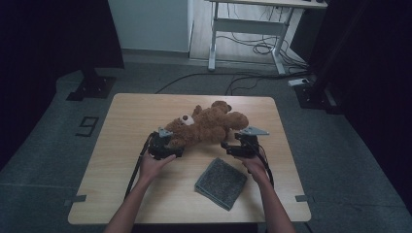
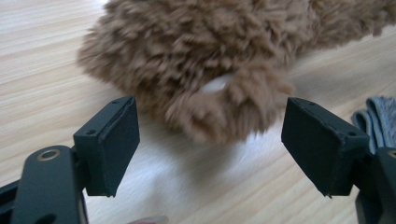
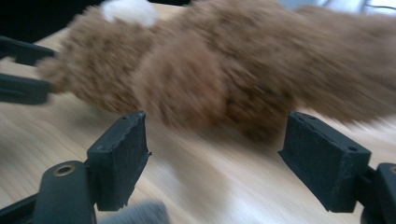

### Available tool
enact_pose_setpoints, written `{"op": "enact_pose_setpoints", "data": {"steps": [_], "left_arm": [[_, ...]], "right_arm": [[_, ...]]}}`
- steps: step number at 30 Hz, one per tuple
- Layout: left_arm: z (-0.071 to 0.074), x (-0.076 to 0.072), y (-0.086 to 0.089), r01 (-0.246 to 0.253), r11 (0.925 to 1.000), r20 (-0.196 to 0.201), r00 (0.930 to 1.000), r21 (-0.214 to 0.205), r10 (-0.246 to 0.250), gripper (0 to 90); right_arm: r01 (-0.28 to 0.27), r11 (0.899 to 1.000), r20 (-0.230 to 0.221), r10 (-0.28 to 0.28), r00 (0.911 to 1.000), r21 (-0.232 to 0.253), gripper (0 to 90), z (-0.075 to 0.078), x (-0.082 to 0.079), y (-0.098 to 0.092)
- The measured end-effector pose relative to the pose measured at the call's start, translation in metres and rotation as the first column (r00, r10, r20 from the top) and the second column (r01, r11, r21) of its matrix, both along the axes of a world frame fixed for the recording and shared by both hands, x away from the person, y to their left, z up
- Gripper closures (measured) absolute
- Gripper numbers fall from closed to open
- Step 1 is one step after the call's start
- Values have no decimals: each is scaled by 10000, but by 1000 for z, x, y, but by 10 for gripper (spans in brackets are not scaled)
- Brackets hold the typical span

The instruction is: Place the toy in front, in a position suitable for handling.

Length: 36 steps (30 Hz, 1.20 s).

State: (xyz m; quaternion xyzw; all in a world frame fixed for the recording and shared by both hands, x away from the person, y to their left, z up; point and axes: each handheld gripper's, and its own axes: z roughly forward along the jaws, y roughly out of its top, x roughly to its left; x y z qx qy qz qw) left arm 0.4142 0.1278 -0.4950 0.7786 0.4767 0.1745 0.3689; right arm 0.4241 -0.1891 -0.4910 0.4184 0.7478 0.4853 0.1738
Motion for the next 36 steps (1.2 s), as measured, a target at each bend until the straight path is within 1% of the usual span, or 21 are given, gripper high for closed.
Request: {"op": "enact_pose_setpoints", "data": {"steps": [2,5,6,8,9,11,13,15,16,17,19,20,21,23,26,28,30,31,32,33,36], "left_arm": [[0,3,-6,-38,9999,77,10000,98,37,205],[-2,5,-13,-300,9988,216,9993,375,292,314],[-2,7,-14,-424,9983,221,9989,398,415,375],[-2,9,-14,-451,9985,143,9989,326,446,459],[-3,9,-14,-496,9980,129,9987,388,491,503],[-3,11,-12,-431,9982,108,9990,413,427,569],[-1,13,-9,-380,9990,-21,9993,235,380,599],[1,13,-7,-247,9997,-83,9997,-43,247,615],[1,13,-7,-247,9997,-83,9997,-43,247,623],[5,12,-6,-91,9995,-13,10000,-305,91,633],[10,9,-6,48,9987,124,9999,-508,-42,651],[10,9,-6,48,9987,124,9999,-508,-42,658],[18,7,-5,97,9981,341,9994,-615,-76,664],[25,5,-1,120,9982,469,9989,-593,-92,672],[30,2,8,109,9981,478,9988,-607,-80,679],[26,0,14,110,9983,255,9996,-565,-96,681],[17,-3,16,170,9993,14,9999,-347,-170,682],[17,-3,16,170,9993,14,9999,-347,-170,683],[8,-6,19,128,9986,-31,9999,-515,-129,683],[6,-7,21,101,9973,-48,9999,-734,-104,682],[4,-8,23,71,9965,-55,10000,-837,-75,669]], "right_arm": [[-279,9996,-71,279,9996,-21,237,1,10,13],[-478,9988,-359,475,9982,-69,327,-1,26,27],[-599,9982,-395,599,9974,-3,405,-2,31,30],[-821,9965,-245,825,9963,141,608,-4,35,35],[-943,9951,-199,950,9953,308,669,-5,37,37],[-959,9940,-165,969,9952,523,728,-5,37,38],[-983,9923,87,979,9952,756,751,-2,35,39],[-1034,9905,595,983,9934,905,762,6,30,39],[-1034,9905,595,983,9934,905,762,6,30,39],[-1028,9920,967,956,9907,731,766,18,25,42],[-1101,9916,1269,1009,9868,680,769,30,21,46],[-1127,9912,1419,1020,9846,694,770,35,19,47],[-1195,9900,1531,1069,9824,755,770,41,18,49],[-1382,9870,1688,1230,9779,816,771,49,14,53],[-1751,9788,1955,1521,9688,1064,771,58,5,58],[-1993,9719,1889,1738,9665,1256,769,56,1,60],[-2029,9747,1805,1838,9662,935,766,50,-1,62],[-1972,9763,1536,1821,9712,895,765,42,1,61],[-1987,9736,1385,1826,9734,1125,764,37,2,59],[-2026,9687,1296,1846,9742,1433,760,32,1,56],[-1778,9729,1236,1602,9793,1478,739,25,-1,53]]}}
